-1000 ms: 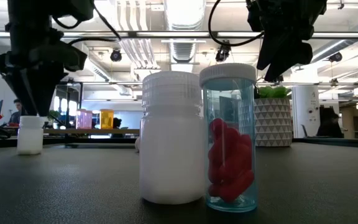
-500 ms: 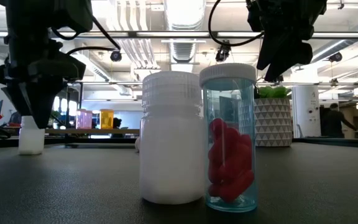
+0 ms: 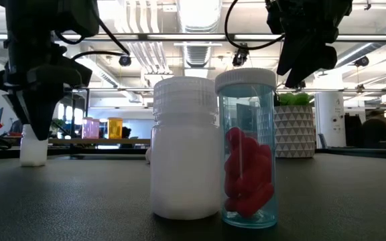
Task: Pick and place medicine bottles onto shelf by color
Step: Put the left white pill bottle on the shelf
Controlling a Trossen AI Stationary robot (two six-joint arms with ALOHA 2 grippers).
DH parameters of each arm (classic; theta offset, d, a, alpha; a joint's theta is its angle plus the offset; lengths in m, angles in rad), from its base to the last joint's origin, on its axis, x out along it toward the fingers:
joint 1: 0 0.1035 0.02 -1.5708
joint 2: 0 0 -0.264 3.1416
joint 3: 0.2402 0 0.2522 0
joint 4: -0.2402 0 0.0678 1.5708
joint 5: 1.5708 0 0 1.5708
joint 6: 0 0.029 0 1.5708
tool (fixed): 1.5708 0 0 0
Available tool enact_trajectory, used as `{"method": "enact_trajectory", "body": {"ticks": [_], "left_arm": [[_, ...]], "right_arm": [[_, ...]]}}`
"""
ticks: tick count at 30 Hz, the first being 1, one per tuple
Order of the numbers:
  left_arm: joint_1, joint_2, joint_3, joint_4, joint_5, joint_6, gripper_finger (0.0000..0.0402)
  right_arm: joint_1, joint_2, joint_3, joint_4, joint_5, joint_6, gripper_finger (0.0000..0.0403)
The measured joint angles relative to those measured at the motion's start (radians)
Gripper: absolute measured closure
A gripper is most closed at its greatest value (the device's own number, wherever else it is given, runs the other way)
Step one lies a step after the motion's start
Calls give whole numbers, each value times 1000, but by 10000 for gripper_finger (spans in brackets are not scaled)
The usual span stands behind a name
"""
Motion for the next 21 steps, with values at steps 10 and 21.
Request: {"method": "enact_trajectory", "body": {"ticks": [10,21], "left_arm": [[75,6,166,1,-33,205,261],[379,128,464,-67,22,618,273]], "right_arm": [[0,0,0,0,0,0,174],[0,0,0,0,0,0,174]]}}
